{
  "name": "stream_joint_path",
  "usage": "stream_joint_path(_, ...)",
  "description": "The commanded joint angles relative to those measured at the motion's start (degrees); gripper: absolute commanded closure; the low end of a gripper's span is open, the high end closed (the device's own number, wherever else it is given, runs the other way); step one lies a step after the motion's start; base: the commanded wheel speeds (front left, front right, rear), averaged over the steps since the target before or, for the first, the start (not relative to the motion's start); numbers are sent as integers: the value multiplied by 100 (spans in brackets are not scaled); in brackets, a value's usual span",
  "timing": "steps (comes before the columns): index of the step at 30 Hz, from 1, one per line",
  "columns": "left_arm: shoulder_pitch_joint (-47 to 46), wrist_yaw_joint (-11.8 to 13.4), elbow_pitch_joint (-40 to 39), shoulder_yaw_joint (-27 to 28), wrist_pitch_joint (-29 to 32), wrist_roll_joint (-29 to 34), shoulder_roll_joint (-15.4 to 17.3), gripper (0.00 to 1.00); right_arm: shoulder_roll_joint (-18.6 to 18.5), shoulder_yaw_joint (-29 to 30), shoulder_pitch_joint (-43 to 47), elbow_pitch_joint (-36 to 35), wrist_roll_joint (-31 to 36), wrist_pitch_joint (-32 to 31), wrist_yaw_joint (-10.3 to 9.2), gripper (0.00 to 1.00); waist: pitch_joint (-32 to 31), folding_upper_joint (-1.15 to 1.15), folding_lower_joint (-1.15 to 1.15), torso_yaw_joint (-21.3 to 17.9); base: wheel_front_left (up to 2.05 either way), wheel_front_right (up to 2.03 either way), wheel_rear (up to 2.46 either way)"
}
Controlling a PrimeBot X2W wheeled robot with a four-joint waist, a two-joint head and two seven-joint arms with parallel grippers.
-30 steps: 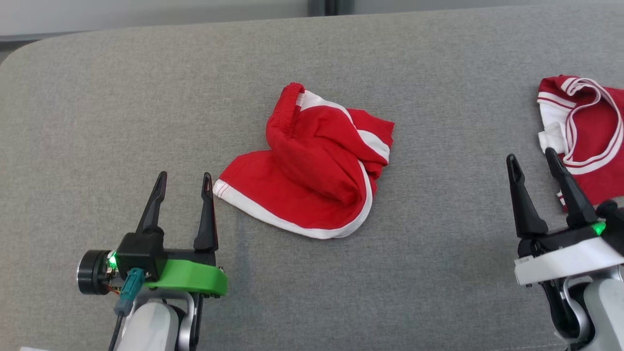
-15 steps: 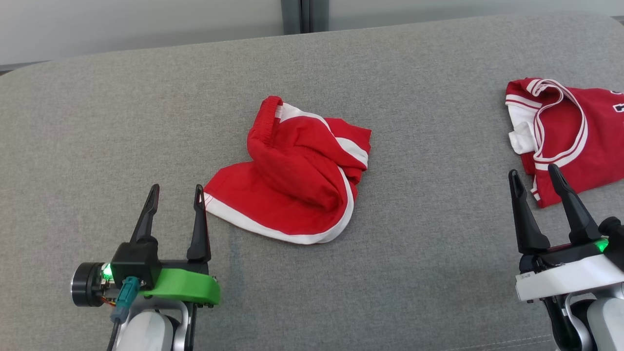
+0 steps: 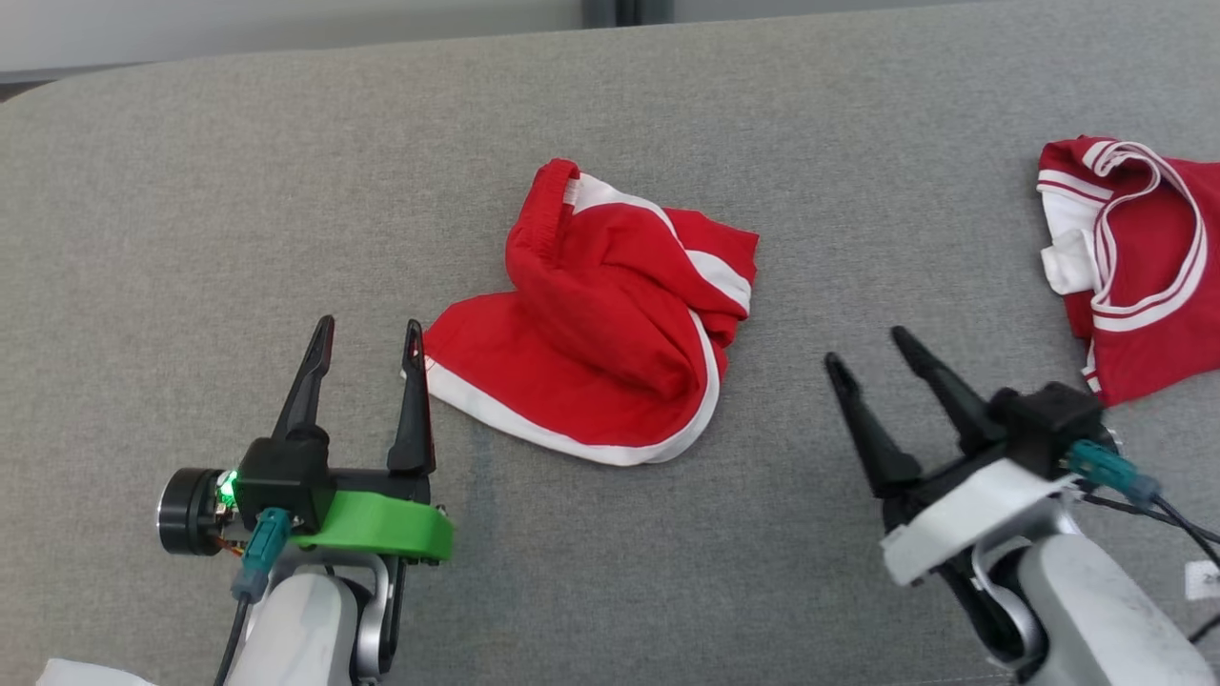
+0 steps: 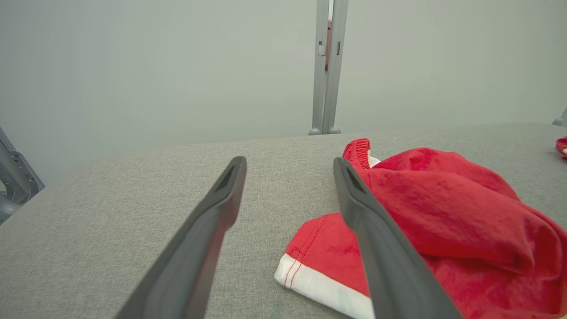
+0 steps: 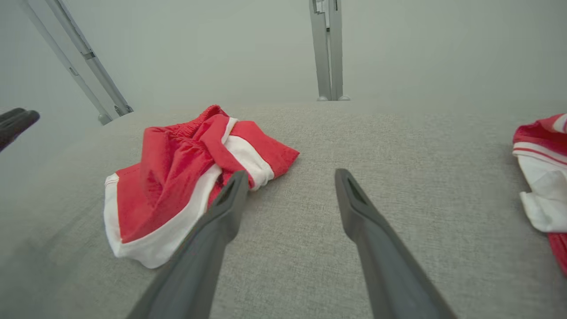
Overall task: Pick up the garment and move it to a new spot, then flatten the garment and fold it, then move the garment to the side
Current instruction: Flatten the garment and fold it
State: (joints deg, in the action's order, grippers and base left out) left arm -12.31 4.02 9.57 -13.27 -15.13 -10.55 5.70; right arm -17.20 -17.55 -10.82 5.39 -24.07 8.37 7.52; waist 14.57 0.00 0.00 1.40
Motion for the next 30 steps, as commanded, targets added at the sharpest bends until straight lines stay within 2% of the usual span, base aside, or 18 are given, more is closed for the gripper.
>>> stream_joint_path(1, -88, -15, -7, -8, 1, -5, -26, 0, -5, -220, -210, 140, -80, 2, -8, 0, 178, 0, 0, 184, 0, 0, 0)
stream_joint_path(7, -193, -36, 16, -71, 1, -21, -117, 0, 67, -1258, -1097, 1001, -425, 147, -8, 0, 325, 0, 0, 419, 0, 0, 0)
stream_joint_path(12, -210, -37, 34, -54, 1, -15, -169, 0, 51, -1812, -1607, 1580, -825, 167, -7, 0, 339, 0, 0, 513, 0, 0, 0)
stream_joint_path(13, -206, -36, 34, -47, 1, -10, -174, 0, 50, -1899, -1669, 1662, -911, 147, -8, 7, 338, 0, 0, 521, 0, 0, 0)
stream_joint_path(14, -203, -38, 33, -39, 1, -4, -180, 0, 26, -1998, -1757, 1749, -982, 161, -8, 52, 339, 0, 0, 527, 0, 0, 0)
stream_joint_path(15, -204, -42, 34, -35, 0, 3, -187, 0, 16, -2073, -1832, 1811, -1064, 217, -8, 81, 339, 0, 0, 533, 0, 0, 0)
stream_joint_path(16, -203, -43, 33, -29, 1, 9, -192, 0, 10, -2120, -1876, 1852, -1126, 265, -8, 100, 335, 0, 0, 536, 0, 0, 0)
stream_joint_path(24, -84, -51, 6, 62, 1, 64, -207, 0, -122, -2273, -1835, 1646, -1456, 619, -7, 100, 259, 0, 0, 425, 0, 0, 0)
stream_joint_path(28, -48, -75, -3, 95, 1, 98, -210, 0, -241, -1984, -1557, 1223, -1384, 680, -8, 100, 233, 0, 0, 324, 0, 0, 0)
stream_joint_path(30, -42, -92, -13, 113, 1, 124, -205, 0, -252, -1627, -1341, 847, -1264, 688, -7, 100, 225, 0, 0, 265, 0, 0, 0)
